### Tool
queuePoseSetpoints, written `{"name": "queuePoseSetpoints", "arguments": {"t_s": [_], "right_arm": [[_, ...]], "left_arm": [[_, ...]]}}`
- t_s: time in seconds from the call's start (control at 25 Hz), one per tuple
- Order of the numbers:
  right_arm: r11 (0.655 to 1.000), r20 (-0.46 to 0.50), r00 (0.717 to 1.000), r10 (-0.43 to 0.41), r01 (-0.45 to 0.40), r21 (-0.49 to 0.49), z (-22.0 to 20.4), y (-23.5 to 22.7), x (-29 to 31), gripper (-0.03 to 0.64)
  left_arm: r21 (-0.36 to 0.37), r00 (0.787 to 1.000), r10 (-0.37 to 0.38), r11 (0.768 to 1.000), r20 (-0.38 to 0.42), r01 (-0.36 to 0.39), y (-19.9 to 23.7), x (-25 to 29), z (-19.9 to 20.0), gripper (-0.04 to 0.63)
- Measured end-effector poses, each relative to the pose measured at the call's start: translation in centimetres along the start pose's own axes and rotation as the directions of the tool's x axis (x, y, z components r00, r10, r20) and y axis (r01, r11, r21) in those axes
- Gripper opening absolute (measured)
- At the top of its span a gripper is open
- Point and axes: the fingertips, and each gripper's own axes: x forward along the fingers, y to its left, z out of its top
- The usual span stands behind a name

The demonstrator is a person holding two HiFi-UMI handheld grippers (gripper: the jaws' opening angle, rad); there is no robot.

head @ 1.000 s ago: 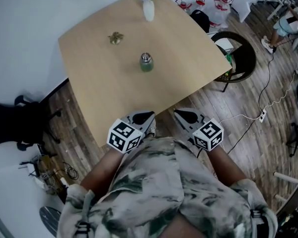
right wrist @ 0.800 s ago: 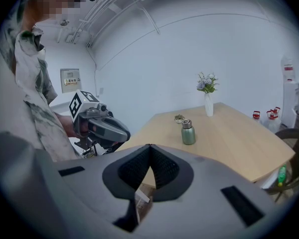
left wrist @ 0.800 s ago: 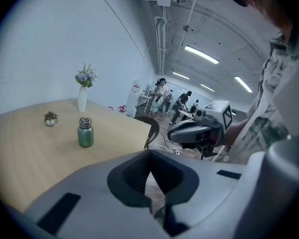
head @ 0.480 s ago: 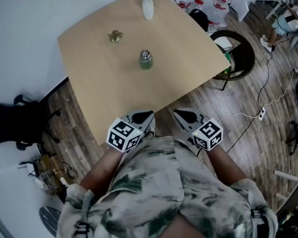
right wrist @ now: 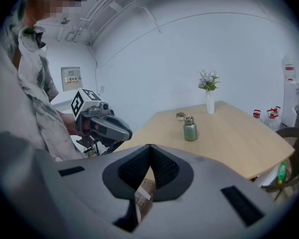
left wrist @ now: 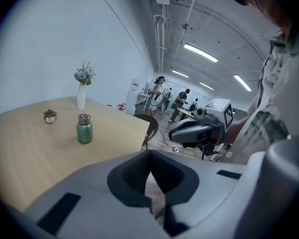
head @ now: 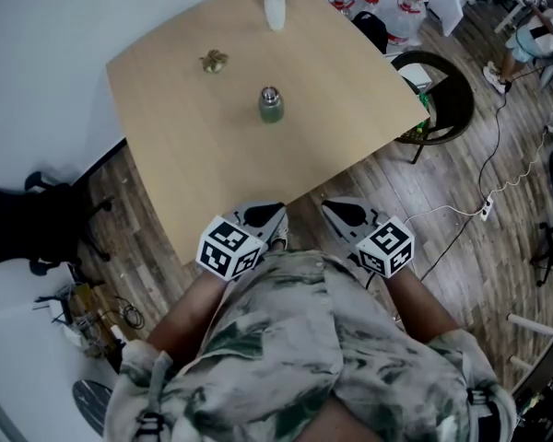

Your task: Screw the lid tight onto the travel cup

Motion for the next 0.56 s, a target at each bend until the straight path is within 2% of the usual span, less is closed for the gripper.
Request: {"name": "queuePoseSetpoints", "arguments": {"t_s": [0.56], "right_arm": [[1.0,0.0,1.0,-0.004,0.004,0.001,-0.2,-1.1,0.7,0.02]], "left_arm": [[0.003,1.0,-0.005,1.0,-0.004,0.005,0.9,0.9,0.1,0.021]]}}
